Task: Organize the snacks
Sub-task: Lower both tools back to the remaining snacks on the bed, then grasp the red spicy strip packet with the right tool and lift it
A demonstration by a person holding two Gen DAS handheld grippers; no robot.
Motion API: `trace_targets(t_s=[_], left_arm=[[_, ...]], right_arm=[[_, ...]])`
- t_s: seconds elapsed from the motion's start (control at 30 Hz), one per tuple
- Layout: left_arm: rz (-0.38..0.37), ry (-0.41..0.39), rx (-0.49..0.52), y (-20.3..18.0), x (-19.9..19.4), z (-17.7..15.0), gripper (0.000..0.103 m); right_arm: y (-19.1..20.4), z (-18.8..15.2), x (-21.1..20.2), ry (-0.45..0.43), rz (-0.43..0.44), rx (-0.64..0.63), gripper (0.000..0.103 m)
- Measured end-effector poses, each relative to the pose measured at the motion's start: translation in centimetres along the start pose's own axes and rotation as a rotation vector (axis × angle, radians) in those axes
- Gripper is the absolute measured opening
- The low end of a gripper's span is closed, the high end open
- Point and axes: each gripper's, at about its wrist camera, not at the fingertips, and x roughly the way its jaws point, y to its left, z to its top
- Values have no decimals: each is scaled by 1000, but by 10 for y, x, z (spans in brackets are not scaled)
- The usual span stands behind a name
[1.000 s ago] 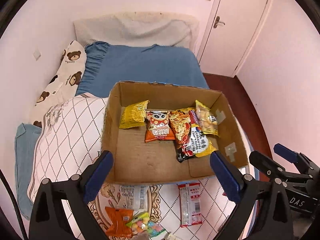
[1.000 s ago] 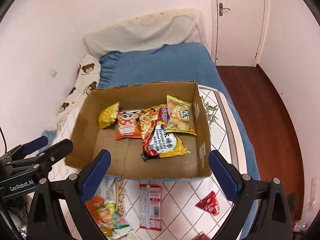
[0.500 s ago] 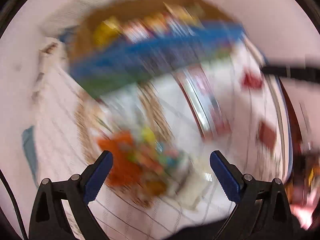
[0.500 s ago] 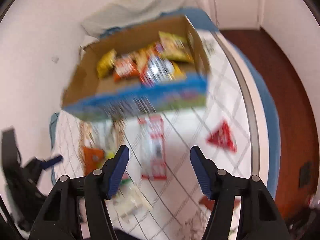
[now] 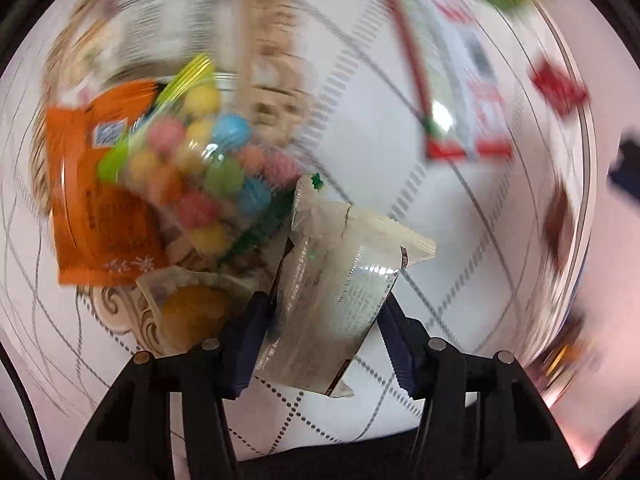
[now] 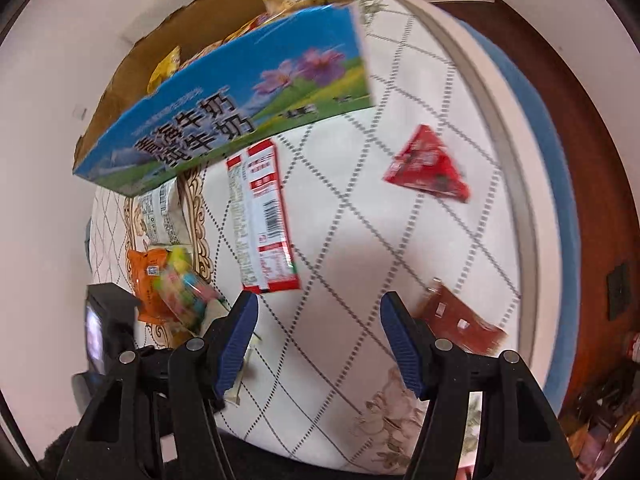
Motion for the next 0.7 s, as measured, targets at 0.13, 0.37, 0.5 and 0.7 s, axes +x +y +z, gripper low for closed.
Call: trace_targets(t_s=[0.13, 0.37, 0.5, 0.7], left_arm=[[-43, -34, -160, 21, -3, 3, 53], [-29, -50, -145, 10, 3, -2, 55], [-58, -5, -112, -6, 7, -3, 56], [-89, 11, -115, -21, 6, -1, 55]], right_arm=[[32, 13, 32, 9, -20, -50, 66], [81, 35, 97, 74, -181, -195, 66], [82, 25, 101, 62, -231, -285, 55], [41, -16, 81, 140, -207, -263, 54]])
